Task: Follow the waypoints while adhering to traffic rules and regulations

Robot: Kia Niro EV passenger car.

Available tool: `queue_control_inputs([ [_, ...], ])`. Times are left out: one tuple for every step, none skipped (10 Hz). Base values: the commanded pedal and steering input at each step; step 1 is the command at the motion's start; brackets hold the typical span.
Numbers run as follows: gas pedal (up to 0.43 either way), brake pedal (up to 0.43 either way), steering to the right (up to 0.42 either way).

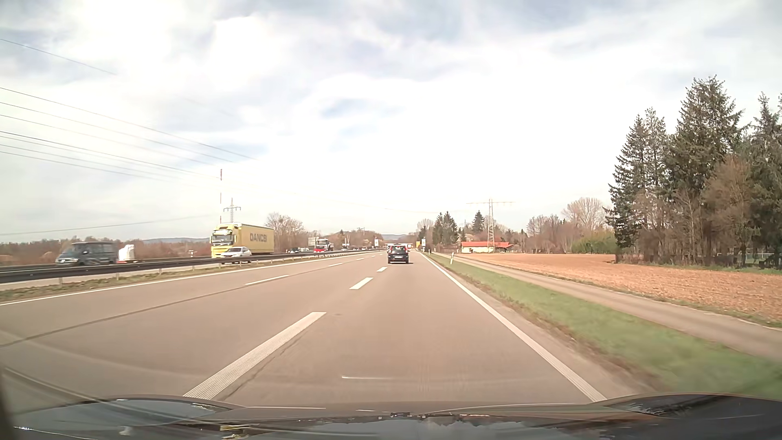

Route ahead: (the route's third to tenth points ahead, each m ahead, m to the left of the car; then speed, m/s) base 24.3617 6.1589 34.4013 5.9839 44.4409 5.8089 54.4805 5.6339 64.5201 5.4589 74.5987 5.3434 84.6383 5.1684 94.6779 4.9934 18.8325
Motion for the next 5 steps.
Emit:
queue_control_inputs([
  [0.378,0.0,0.009],
  [0.39,0.0,0.007],
  [0.39,0.0,0.006],
  [0.398,0.0,0.006],
  [0.398,0.0,0.005],
])
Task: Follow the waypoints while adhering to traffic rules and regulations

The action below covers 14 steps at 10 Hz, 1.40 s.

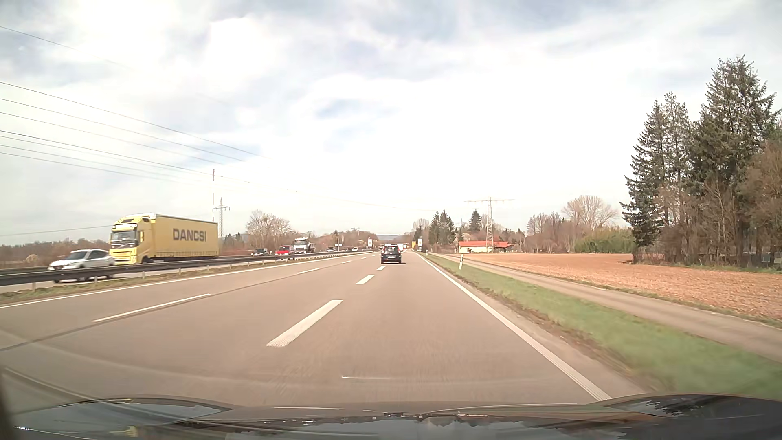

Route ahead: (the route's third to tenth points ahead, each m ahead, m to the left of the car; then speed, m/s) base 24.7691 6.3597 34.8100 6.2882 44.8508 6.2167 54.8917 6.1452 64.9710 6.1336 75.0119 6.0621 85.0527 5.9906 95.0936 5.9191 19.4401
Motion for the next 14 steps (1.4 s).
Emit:
queue_control_inputs([
  [0.398,0.0,0.005],
  [0.398,0.0,0.004],
  [0.398,0.0,0.003],
  [0.398,0.0,0.003],
  [0.398,0.0,0.003],
  [0.398,0.0,0.001],
  [0.398,0.0,0.001],
  [0.398,0.0,0.001],
  [0.398,0.0,0.0],
  [0.398,0.0,0.0],
  [0.398,0.0,0.0],
  [0.398,0.0,0.0],
  [0.398,0.0,0.001],
  [0.398,0.0,0.001],
])
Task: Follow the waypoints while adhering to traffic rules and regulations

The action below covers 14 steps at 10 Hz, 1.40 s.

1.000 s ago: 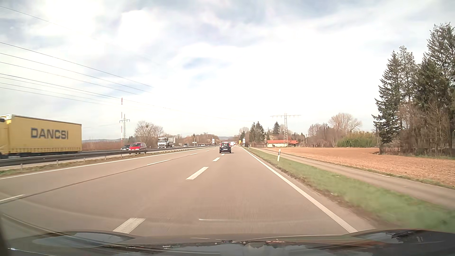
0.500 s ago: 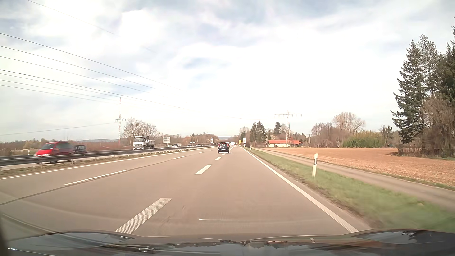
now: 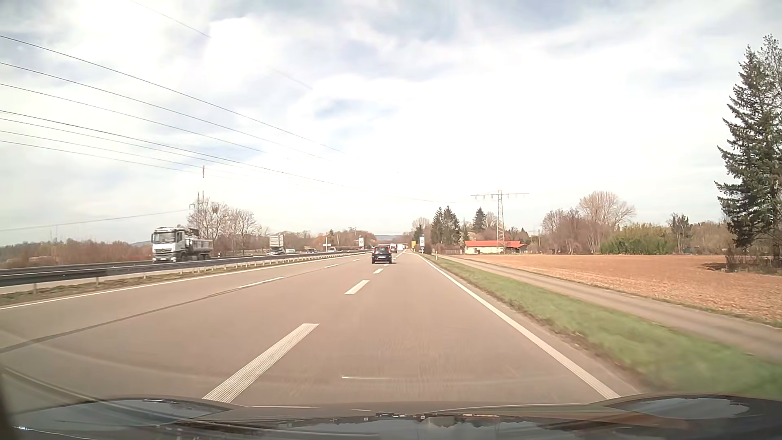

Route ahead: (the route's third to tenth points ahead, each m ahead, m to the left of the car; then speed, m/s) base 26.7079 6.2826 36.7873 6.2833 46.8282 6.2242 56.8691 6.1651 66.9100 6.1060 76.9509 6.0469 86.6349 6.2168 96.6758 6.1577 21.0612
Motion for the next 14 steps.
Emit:
queue_control_inputs([
  [0.398,0.0,0.001],
  [0.39,0.0,0.0],
  [0.39,0.0,0.001],
  [0.39,0.0,0.0],
  [0.39,0.0,0.001],
  [0.39,0.0,0.0],
  [0.39,0.0,0.0],
  [0.39,0.0,0.0],
  [0.39,0.0,0.0],
  [0.39,0.0,0.0],
  [0.39,0.0,0.0],
  [0.39,0.0,0.0],
  [0.39,0.0,-0.001],
  [0.39,0.0,-0.001],
])
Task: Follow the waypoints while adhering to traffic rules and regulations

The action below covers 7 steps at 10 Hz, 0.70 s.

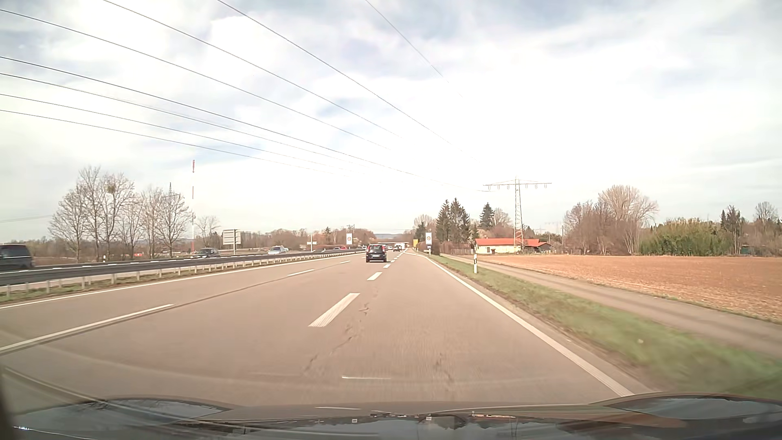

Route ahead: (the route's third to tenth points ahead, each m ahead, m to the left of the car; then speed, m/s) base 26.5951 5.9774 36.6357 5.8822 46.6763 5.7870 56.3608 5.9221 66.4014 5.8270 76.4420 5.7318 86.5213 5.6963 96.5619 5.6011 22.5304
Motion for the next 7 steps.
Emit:
queue_control_inputs([
  [0.39,0.0,-0.001],
  [0.39,0.0,-0.002],
  [0.39,0.0,-0.004],
  [0.39,0.0,-0.005],
  [0.39,0.0,-0.006],
  [0.39,0.0,-0.006],
  [0.39,0.0,-0.007],
])
